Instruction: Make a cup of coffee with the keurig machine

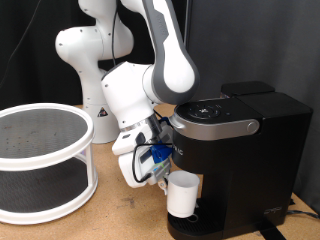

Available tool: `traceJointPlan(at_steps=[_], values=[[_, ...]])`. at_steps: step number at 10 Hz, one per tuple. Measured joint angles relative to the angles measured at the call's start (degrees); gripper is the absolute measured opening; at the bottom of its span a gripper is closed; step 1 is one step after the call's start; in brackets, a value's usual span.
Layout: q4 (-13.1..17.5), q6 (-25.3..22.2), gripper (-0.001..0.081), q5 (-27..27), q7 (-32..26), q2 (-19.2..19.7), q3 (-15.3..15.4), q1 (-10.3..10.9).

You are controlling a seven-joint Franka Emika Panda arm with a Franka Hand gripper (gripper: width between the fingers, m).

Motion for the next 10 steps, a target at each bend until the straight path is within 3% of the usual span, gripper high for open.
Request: traceJointPlan(at_steps=[8,9,10], values=[[0.29,-0.13,0.0067,1.18,-0.8,0.22,0.11,0.0],[0.29,-0.13,0.0196,1.18,-0.8,0.23,0.1,0.0],[0.3,-0.13,0.0196,1.18,-0.69,0.24,0.1,0.0]])
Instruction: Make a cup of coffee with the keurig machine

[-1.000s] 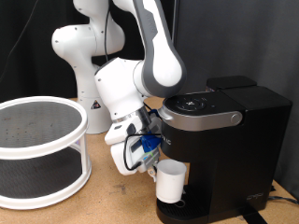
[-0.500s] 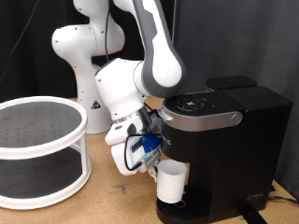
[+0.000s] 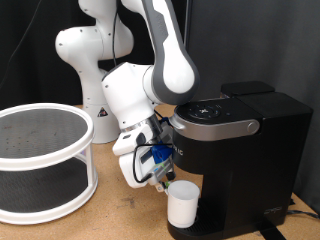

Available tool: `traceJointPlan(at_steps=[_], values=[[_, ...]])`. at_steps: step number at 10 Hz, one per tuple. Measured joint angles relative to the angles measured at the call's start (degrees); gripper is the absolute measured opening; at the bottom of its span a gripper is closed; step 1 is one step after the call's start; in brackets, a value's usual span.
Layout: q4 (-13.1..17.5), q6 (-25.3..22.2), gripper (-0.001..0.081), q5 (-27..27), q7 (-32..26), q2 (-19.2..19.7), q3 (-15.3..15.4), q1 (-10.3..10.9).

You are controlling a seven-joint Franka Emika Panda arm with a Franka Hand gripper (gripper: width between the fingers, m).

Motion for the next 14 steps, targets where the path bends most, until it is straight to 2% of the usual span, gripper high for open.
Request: traceJointPlan(at_steps=[1,2,3,4,5,6,10,12,13,14], values=[[0.0,0.0,0.0398,-0.19,0.33,0.0,-0.01,-0.02],[-0.01,-0.01,0.0536,-0.3,0.46,0.01,-0.02,-0.05],[-0.15,-0.4,0.0536,-1.74,1.62,-0.05,-0.11,-0.19],[-0.39,-1.59,0.0714,-4.97,4.04,-0.17,-0.29,-0.58],[-0.81,-3.41,0.0714,-8.21,5.92,-0.35,-0.56,-1.06],[-1.62,-5.41,0.0779,-11.2,7.15,-0.69,-1.1,-1.71],[-6.79,-15.65,0.08,-20.31,7.54,-4.88,-4.99,-5.85],[-9.52,-18.51,0.08,-20.63,6.84,-8.84,-6.34,-7.57],[-9.51,-18.35,0.08,-20.73,6.98,-8.65,-6.25,-7.56],[-9.66,-18.2,0.08,-23.5,9.76,-8.72,-6.28,-7.57]])
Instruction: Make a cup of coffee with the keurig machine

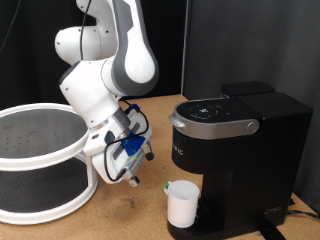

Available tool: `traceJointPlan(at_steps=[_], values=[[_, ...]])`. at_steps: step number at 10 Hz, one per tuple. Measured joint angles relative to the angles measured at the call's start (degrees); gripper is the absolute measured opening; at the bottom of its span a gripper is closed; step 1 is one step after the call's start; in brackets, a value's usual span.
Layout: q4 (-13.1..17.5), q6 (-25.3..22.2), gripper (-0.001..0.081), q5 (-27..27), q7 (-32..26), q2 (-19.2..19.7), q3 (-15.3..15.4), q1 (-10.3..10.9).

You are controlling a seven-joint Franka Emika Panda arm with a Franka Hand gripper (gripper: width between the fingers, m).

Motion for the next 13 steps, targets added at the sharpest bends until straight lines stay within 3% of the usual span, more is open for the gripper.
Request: traceJointPlan(at_steps=[2,8,10,13], values=[[-0.37,-1.57,0.08,-1.24,0.76,-2.94,-0.14,-0.06],[-2.09,-12.78,0.08,-3.11,0.97,-16.09,-2.87,-1.44],[-2.04,-12.63,0.08,-3.72,0.58,-16.07,-2.73,-1.43],[-1.73,-15.08,0.08,-6.94,-0.04,-21.14,-2.91,-1.47]])
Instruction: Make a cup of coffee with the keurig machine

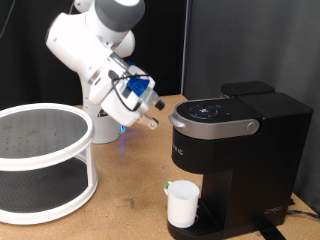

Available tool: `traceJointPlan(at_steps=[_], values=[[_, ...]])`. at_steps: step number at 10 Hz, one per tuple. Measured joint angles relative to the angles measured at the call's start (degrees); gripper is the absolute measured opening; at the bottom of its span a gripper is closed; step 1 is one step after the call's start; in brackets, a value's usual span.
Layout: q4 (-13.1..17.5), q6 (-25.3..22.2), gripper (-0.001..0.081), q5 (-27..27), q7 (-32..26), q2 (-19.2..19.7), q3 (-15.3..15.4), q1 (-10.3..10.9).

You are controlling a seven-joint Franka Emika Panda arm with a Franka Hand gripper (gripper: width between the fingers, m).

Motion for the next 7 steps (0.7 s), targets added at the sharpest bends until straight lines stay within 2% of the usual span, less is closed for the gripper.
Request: traceJointPlan(at_steps=[3,7], values=[[0.27,-2.8,0.08,-1.92,1.54,-6.13,-0.11,-0.1],[1.0,-7.75,0.08,-0.99,8.57,-13.16,-1.12,-0.25]])
